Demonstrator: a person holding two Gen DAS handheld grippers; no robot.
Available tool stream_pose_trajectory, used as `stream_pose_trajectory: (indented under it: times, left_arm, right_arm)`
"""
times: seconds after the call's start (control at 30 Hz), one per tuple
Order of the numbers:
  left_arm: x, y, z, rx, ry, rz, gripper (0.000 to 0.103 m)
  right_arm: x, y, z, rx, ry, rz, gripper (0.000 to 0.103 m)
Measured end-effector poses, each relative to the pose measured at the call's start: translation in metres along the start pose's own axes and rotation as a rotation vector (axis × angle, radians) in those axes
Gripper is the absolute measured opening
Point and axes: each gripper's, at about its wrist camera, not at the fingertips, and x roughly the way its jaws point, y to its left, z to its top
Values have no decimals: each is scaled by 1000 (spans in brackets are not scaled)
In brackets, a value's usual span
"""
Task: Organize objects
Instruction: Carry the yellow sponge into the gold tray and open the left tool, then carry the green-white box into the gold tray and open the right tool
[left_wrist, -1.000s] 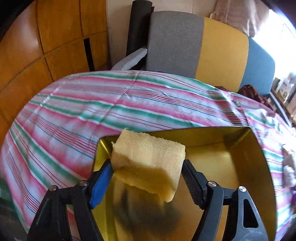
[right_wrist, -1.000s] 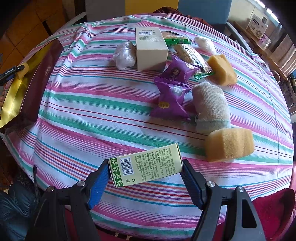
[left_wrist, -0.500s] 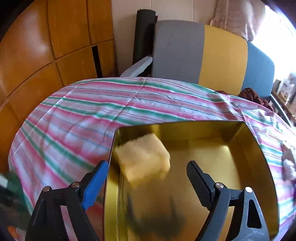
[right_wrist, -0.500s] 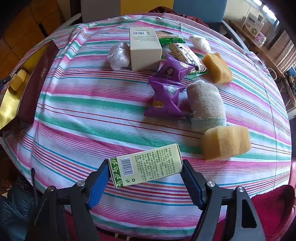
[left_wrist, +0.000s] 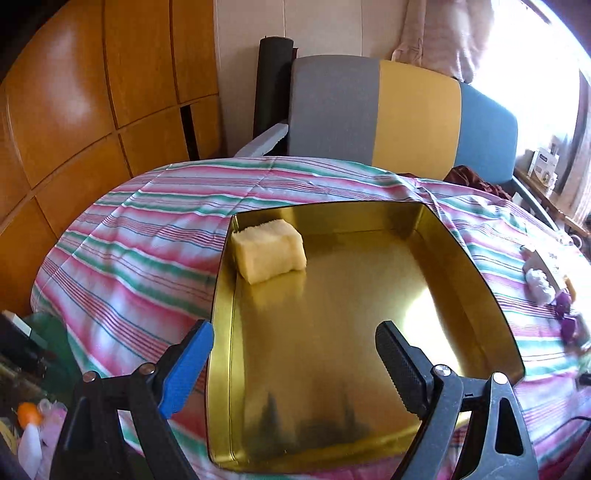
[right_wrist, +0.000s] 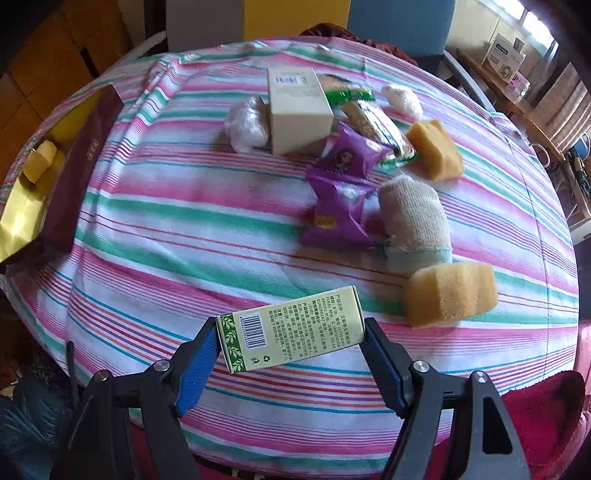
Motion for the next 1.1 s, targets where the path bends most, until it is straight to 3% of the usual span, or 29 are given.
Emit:
stream_pose_trajectory:
  times: [0.1,0.3,0.43,0.57,0.83,1.1]
  left_arm:
    - [-7,1,-3,4,-4,1,90]
    - [-13,12,-10,-4,10,14,90]
    - [-17,37,-14,-59,22,29,91]
    - [-23,70,-15,-112,13,87,91]
    - [-24,122,-24,-197,23,132,91]
    - [-12,137,-32,-266,61,92,91]
  right_arm:
    - [-11,20,8,-24,-53,37,77]
    - [-40,104,50,-184,-208,189,77]
    - [-49,187,78,-302,-285,313,77]
    - [-36,262,101,-413,-293,385,77]
    - [8,387,129,-653,-240,354,77]
    - [58,442,147,-788,-174,298,77]
